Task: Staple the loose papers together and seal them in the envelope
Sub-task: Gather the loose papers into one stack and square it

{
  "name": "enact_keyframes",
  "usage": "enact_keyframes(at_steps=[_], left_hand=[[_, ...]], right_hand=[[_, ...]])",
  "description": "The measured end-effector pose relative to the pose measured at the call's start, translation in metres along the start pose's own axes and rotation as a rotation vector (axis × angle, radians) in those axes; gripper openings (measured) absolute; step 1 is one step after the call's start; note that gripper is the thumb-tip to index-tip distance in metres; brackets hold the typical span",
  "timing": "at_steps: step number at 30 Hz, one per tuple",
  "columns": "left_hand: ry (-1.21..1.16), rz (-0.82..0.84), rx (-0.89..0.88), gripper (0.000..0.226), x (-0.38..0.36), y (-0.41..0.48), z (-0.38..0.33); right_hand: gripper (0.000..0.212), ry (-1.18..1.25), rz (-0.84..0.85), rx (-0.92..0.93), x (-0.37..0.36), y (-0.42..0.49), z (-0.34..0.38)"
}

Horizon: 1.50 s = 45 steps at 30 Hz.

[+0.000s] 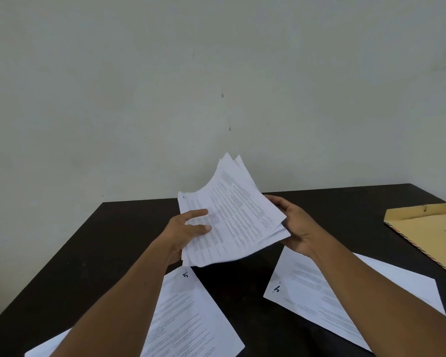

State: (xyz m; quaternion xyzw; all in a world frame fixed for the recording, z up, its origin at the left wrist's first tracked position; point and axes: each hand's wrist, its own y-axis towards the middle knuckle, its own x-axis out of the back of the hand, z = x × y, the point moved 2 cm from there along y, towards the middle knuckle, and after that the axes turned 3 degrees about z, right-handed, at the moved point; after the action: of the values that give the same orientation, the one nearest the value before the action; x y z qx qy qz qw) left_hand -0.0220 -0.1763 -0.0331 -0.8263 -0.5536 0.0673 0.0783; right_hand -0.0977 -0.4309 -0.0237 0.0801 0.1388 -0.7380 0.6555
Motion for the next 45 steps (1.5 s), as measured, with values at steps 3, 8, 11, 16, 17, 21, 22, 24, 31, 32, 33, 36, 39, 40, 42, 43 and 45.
enact_keyframes(at_steps=[3,8,11,16,17,21,22,24,31,32,33,36,39,40,42,43,45], left_hand=[[0.027,0.064,-0.002,0.042,-0.014,0.001,0.004],[0.136,0.156,0.004,0.038,-0.046,0.006,0.006],[0.111,0.169,-0.002,0.040,-0.063,0.010,0.007],[0.164,0.173,-0.024,0.045,-0.084,0.011,0.009],[0.174,0.178,-0.028,0.045,-0.088,0.010,0.010],[0.155,0.179,-0.031,0.044,-0.099,0.010,0.013],[0.147,0.180,-0.029,0.044,-0.100,0.010,0.013],[0.152,0.186,-0.017,0.043,-0.103,0.010,0.014],[0.103,0.181,0.004,0.039,-0.100,0.008,0.017],[0.089,0.179,0.004,0.039,-0.099,0.006,0.017],[0.074,0.177,0.006,0.038,-0.098,0.006,0.018],[0.012,0.180,0.030,0.037,-0.098,0.007,0.023],[-0.027,0.165,0.045,0.037,-0.104,0.008,0.031],[-0.034,0.154,0.041,0.037,-0.107,0.007,0.033],[-0.068,0.138,0.045,0.035,-0.111,0.007,0.035],[-0.083,0.132,0.054,0.034,-0.111,0.008,0.035],[-0.087,0.139,0.077,0.033,-0.113,0.006,0.033]], right_hand=[[0.024,-0.148,-0.014,-0.007,0.009,-0.008,0.007],[0.027,-0.498,-0.098,-0.007,0.037,-0.018,0.020],[0.019,-0.544,-0.188,0.023,0.061,-0.029,0.029],[0.011,-1.175,-0.237,-0.125,0.137,-0.052,0.023],[0.015,-1.309,-0.179,-0.221,0.151,-0.057,0.015],[0.017,-1.468,-0.117,-0.281,0.176,-0.072,-0.004],[0.017,-1.490,-0.151,-0.256,0.177,-0.071,-0.005],[0.019,-1.529,-0.188,-0.240,0.177,-0.069,-0.005],[0.018,-1.285,-0.135,-0.202,0.169,-0.059,-0.019],[0.019,-1.199,-0.148,-0.191,0.167,-0.060,-0.019],[0.020,-1.074,-0.169,-0.170,0.164,-0.061,-0.019],[0.019,-0.660,-0.233,-0.114,0.148,-0.066,-0.010],[0.022,-0.394,-0.271,-0.047,0.132,-0.066,-0.002],[0.023,-0.333,-0.277,-0.022,0.127,-0.066,0.000],[0.024,-0.227,-0.271,0.019,0.118,-0.067,0.004],[0.024,-0.181,-0.263,0.033,0.113,-0.067,0.005],[0.023,-0.159,-0.257,0.052,0.104,-0.068,0.009]])
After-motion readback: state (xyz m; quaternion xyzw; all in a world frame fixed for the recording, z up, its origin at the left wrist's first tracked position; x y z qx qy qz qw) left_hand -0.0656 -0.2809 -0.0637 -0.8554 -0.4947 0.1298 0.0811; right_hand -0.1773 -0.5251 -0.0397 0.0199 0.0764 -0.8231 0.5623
